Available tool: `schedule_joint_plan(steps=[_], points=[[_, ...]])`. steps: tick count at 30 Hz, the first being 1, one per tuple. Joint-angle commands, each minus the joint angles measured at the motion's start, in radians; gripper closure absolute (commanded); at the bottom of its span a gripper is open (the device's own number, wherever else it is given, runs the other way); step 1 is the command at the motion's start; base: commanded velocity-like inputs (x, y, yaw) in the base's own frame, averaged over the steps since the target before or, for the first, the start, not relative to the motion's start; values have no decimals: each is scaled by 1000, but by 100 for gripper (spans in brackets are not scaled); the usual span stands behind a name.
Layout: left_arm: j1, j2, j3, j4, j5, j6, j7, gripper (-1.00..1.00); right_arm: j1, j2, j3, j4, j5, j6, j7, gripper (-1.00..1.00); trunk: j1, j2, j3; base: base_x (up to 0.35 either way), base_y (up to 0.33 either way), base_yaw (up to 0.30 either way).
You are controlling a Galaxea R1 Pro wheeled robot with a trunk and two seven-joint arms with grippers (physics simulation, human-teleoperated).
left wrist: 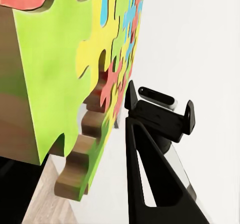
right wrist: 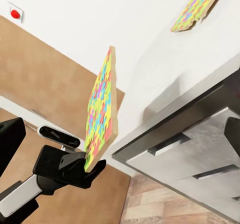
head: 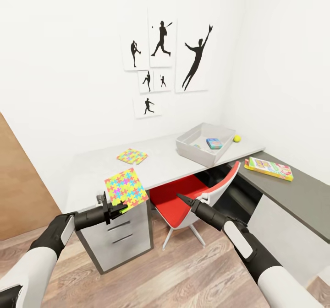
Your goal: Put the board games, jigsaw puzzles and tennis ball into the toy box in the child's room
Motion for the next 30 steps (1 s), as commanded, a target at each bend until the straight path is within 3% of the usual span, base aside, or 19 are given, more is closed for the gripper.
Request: schedule_joint_plan(steps=[1, 5, 12, 30], points=[[-1, 0, 1, 0, 0, 9, -1, 100, -1, -1, 2, 0, -11, 8, -1, -100, -4, 7, 2, 0, 0, 0], [-1, -1, -2, 0, 0, 15, -1, 100, -1, -1, 2, -2, -14, 9, -1, -100, -19, 35, 15, 0, 0, 0], [-2, 0, -49, 0, 0, 26, -1, 100, -1, -1, 1, -4, -17, 13, -4, -100, -46, 84, 37, 0, 0, 0], [-3, 0, -55, 0, 0, 28, -1, 100, -1, -1, 5, -11, -8, 11, 2, -100, -115, 210, 93, 0, 0, 0]])
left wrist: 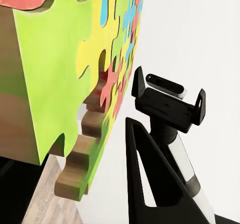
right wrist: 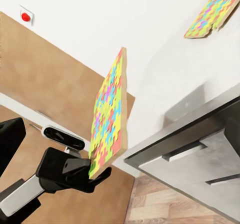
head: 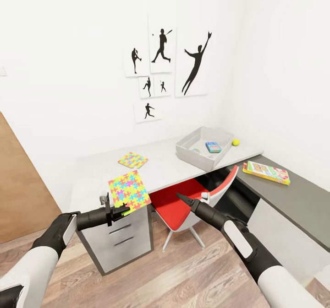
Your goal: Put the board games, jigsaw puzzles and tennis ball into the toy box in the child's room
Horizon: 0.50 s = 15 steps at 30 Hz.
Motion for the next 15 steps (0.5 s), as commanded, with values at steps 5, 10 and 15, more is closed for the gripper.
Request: schedule_joint_plan(steps=[5, 10, 15], points=[[-1, 5, 1, 0, 1, 7, -2, 100, -1, 0, 4, 4, -10, 7, 0, -100, -19, 35, 15, 0, 0, -50], [-1, 12, 1, 0, 2, 7, -2, 100, -1, 0, 4, 5, -11, 7, 0, -100, -38, 70, 30, 0, 0, -187], [-1, 14, 1, 0, 2, 7, -2, 100, -1, 0, 4, 6, -11, 7, 0, -100, -58, 105, 46, 0, 0, -264]])
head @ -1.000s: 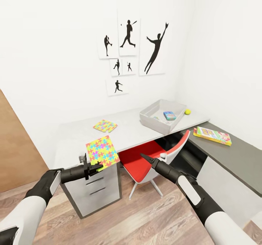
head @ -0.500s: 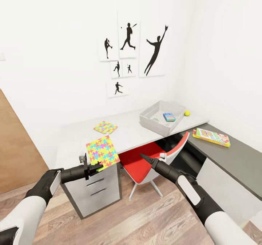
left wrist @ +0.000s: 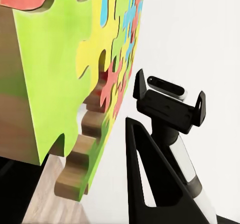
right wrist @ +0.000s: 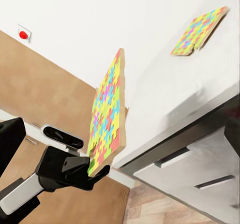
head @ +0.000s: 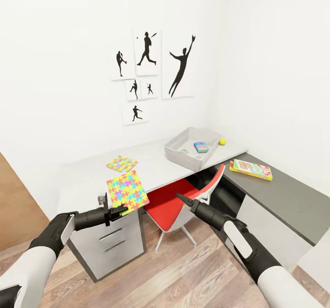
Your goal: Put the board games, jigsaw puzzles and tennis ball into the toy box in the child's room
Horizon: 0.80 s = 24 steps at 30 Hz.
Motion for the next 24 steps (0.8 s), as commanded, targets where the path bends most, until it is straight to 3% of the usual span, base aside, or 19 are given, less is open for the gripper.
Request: schedule_joint_plan(steps=[1, 9, 15, 24], points=[[0, 0, 1, 0, 1, 8, -2, 100, -1, -1, 2, 0, -11, 8, 0, -100, -4, 6, 2, 0, 0, -276], [0, 0, 1, 0, 1, 7, -2, 100, -1, 0, 2, 0, -10, 7, 0, -100, -35, 62, 27, 0, 0, -279], [0, 0, 1, 0, 0, 7, -2, 100, -1, -2, 2, 1, -12, -44, 1, -100, -58, 104, 46, 0, 0, -271], [0, 1, 1, 0, 0, 7, -2, 100, -1, -2, 4, 0, -12, -63, 0, -100, -92, 167, 74, 0, 0, -57]])
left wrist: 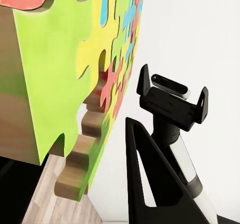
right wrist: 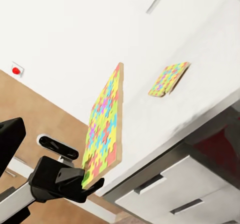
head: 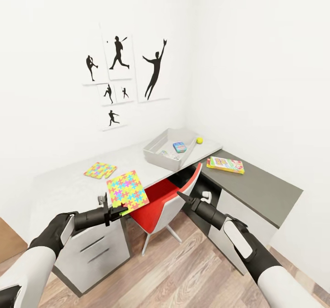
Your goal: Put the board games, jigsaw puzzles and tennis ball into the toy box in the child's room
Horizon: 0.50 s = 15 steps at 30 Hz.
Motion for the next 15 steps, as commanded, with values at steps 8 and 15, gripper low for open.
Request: schedule_joint_plan(steps=[8, 15], points=[[-1, 4, 1, 0, 2, 8, -2, 100, -1, 1, 4, -2, -11, 6, 1, -100, -31, 55, 24, 0, 0, -2], [-1, 8, 1, 0, 2, 8, -2, 100, -1, 4, 4, -1, -11, 7, 2, -100, -57, 104, 46, 0, 0, -14]])
